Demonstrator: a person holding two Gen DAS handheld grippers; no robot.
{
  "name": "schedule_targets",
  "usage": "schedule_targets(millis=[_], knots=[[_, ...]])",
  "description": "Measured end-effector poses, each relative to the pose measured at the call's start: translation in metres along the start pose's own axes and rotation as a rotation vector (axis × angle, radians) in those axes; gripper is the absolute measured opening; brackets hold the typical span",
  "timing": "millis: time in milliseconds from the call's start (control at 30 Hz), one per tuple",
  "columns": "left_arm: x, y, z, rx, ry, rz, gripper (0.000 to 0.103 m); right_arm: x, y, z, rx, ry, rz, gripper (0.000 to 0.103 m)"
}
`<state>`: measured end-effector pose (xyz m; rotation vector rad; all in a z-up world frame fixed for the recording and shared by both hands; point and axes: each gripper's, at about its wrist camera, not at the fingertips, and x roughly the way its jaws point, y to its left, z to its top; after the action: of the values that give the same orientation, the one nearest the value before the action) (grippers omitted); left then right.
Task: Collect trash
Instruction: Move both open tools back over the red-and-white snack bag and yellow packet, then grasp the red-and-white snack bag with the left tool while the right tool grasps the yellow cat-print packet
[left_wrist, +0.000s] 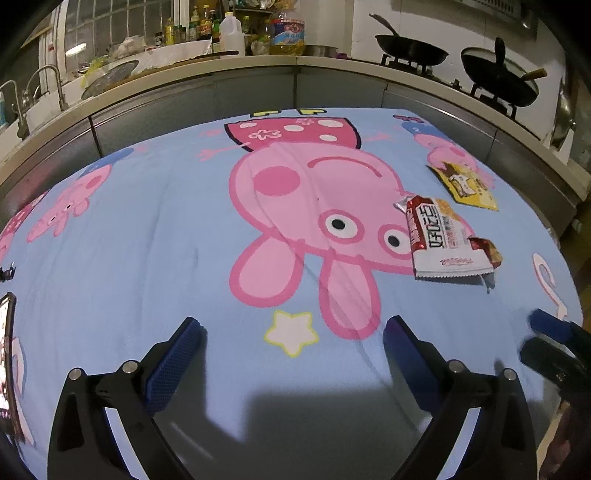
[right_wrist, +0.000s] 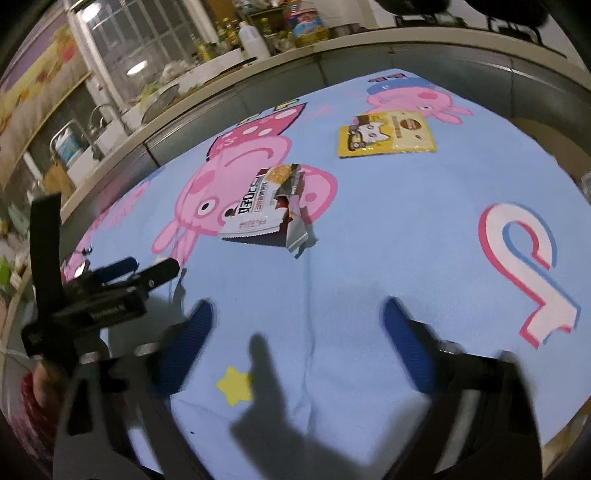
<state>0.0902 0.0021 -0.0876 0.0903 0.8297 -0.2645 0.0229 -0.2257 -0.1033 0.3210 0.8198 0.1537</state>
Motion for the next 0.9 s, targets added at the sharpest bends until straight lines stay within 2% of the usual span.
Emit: schedule_targets(millis=[33, 133, 233, 400, 500, 567, 667, 700, 733, 900], knots=[[-0.001, 0.0, 0.002, 0.004, -0.008, -0.015, 0.098, 0.0, -0.001, 0.002, -0.005, 0.003, -0.001, 0.056], [-0.003, -0.008, 0.012, 0.032, -0.014, -0.089, 0.088, -0.002, -0.014, 0.012, 0.027, -0.009, 0.025, 0.052], [0.002, -0.024, 0.027, 0.063, 0.008, -0.193, 0.083, -0.005, -0.024, 0.019, 0.051, -0.028, 0.024, 0.051], [0.021, -0.05, 0.053, 0.063, 0.07, -0.333, 0.083, -0.008, -0.046, 0.027, 0.103, -0.041, 0.021, 0.051], [0.036, -0.068, 0.063, 0.085, 0.095, -0.35, 0.082, -0.007, -0.059, 0.032, 0.134, -0.043, 0.019, 0.051], [0.047, -0.078, 0.068, 0.104, 0.115, -0.341, 0.076, -0.006, -0.068, 0.041, 0.152, -0.048, 0.02, 0.051], [0.051, -0.092, 0.072, 0.141, 0.099, -0.307, 0.041, -0.004, -0.082, 0.059, 0.159, -0.062, 0.003, 0.051], [0.052, -0.094, 0.072, 0.145, 0.097, -0.298, 0.025, -0.001, -0.088, 0.069, 0.158, -0.065, -0.009, 0.051], [0.053, -0.095, 0.072, 0.146, 0.095, -0.294, 0.018, 0.001, -0.092, 0.075, 0.16, -0.065, -0.01, 0.051], [0.052, -0.092, 0.072, 0.125, 0.091, -0.324, 0.009, 0.027, -0.119, 0.118, 0.187, -0.054, 0.0, 0.051]])
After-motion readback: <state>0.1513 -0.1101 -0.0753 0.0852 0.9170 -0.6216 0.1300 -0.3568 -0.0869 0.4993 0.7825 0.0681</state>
